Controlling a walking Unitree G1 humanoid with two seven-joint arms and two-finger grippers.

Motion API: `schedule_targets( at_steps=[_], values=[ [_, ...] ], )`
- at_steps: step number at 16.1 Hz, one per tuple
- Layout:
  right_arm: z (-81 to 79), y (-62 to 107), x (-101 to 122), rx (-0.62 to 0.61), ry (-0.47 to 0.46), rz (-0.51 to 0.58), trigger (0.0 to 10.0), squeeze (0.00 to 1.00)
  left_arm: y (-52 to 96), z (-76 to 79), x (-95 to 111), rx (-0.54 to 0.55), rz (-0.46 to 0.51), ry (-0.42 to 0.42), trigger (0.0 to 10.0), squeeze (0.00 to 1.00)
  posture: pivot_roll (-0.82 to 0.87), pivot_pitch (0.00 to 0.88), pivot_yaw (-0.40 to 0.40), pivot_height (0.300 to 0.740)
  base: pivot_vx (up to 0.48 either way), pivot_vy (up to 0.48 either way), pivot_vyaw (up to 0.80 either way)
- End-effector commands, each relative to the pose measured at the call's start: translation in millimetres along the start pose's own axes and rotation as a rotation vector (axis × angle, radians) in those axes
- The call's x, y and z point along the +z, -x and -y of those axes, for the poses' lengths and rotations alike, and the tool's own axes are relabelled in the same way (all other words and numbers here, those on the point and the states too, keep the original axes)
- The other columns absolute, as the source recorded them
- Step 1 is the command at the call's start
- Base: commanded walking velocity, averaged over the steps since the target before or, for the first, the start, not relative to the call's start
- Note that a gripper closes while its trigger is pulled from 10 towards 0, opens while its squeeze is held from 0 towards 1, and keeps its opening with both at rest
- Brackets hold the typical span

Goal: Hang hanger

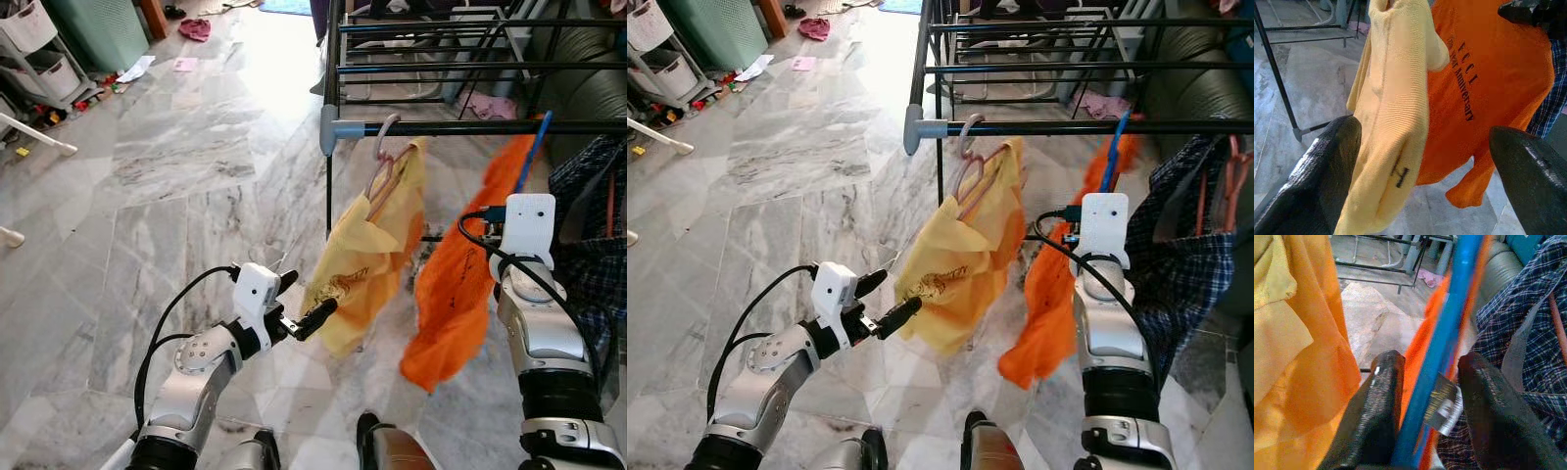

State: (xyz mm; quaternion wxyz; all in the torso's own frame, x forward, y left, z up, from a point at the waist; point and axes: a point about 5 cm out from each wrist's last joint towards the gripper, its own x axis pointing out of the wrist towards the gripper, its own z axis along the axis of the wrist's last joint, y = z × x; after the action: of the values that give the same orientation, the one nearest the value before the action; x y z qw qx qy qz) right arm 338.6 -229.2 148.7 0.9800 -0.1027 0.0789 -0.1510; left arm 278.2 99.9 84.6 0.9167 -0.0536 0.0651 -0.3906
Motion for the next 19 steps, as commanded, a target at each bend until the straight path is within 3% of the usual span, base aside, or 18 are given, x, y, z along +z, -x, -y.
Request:
schedule_targets(
  at_steps=[1,7,11,14,17,18,19],
  values=[
    [-0.9,0.0,-11,0.017,0.007,-0.057,0.0,0.00,2.8,1.1,-4,0.006,-0.022,-0.003,10.0,0.00,-0.15,0.246,0.067,0.740,0.000,0.000,0.00],
    [4.4,-0.6,-15,0.010,-0.020,-0.098,0.0,0.00,-2.0,4.2,-4,-0.009,-0.025,-0.001,10.0,0.00,-0.16,0.246,0.075,0.740,0.000,0.000,0.00],
    [-2.6,3.5,-12,0.070,-0.057,-0.090,0.0,0.00,-2.3,5.0,-6,-0.013,-0.037,0.010,10.0,0.00,-0.16,0.244,0.079,0.740,0.000,0.000,0.00],
    [-2.0,11.6,-15,0.104,0.006,-0.083,0.0,0.00,-2.3,4.5,-6,-0.009,-0.042,0.011,10.0,0.00,-0.16,0.244,0.081,0.740,0.000,0.000,0.00],
    [10.8,15.6,-23,0.081,0.099,-0.086,0.4,0.00,-2.8,4.5,-8,-0.005,-0.053,0.026,10.0,0.00,-0.16,0.245,0.083,0.740,0.000,0.000,0.00],
    [16.8,14.9,-23,0.073,0.170,-0.076,2.0,0.00,-4.0,4.1,-8,-0.003,-0.057,0.035,10.0,0.00,-0.17,0.245,0.086,0.740,0.000,0.000,0.00],
    [20.2,14.2,-23,0.072,0.214,-0.071,1.4,0.00,-5.3,3.7,-8,0.000,-0.061,0.041,10.0,0.00,-0.17,0.242,0.087,0.740,0.000,0.000,0.00]
  ],
)
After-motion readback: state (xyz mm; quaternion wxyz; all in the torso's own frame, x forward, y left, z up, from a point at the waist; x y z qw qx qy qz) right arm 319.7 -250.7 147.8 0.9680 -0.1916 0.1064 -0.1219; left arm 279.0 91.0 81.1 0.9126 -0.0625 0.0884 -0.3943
